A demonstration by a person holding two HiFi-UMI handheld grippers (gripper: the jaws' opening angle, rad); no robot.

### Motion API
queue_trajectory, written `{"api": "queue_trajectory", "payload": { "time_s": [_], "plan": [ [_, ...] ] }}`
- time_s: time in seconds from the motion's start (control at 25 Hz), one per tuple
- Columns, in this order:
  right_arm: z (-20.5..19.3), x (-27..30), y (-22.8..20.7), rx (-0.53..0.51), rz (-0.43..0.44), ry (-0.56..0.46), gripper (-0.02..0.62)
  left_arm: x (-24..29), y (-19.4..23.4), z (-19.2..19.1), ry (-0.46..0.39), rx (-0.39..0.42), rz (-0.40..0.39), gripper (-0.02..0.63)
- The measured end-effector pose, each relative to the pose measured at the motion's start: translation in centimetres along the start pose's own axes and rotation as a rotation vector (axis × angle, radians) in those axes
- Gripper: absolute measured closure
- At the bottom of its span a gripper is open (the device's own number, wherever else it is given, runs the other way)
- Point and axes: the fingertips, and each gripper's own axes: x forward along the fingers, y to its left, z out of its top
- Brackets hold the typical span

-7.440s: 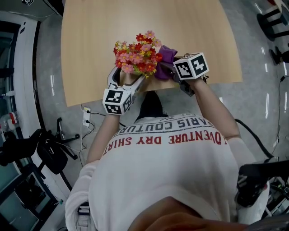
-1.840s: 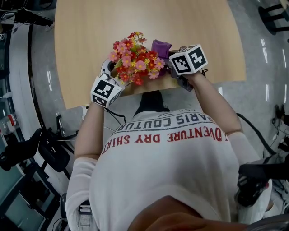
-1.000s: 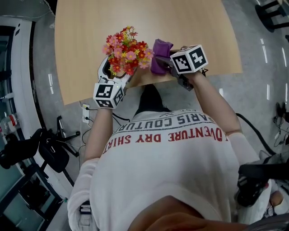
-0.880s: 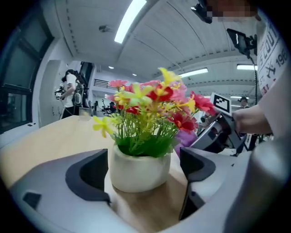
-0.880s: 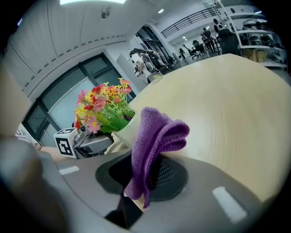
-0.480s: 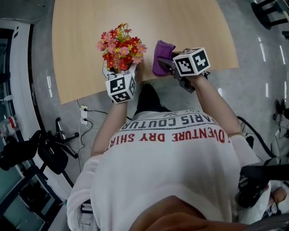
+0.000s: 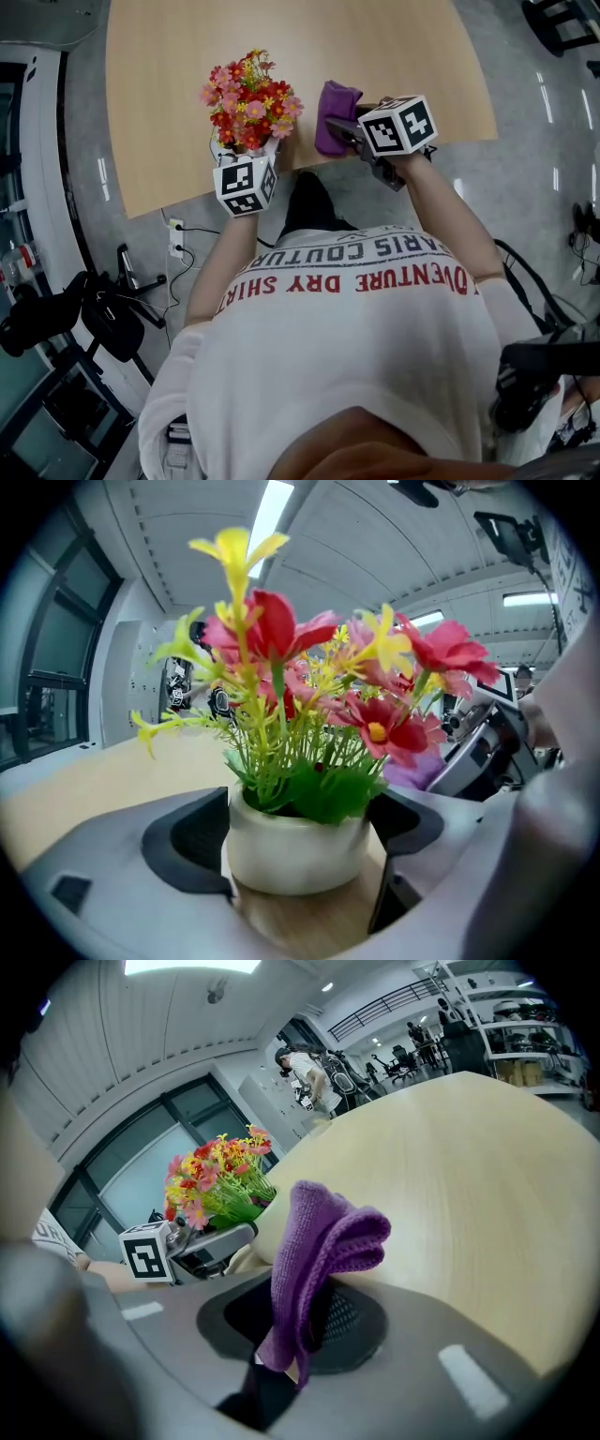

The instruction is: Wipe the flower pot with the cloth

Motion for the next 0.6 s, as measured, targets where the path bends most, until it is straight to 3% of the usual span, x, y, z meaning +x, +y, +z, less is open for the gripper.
{"api": "queue_trajectory", "payload": {
  "time_s": [0.6],
  "plan": [
    [2.8,2.1,2.3,0.005,0.123,-0.059,0.532,0.1,-0.3,-1.2,0.127,0.147,-0.404,0.132]
  ]
}}
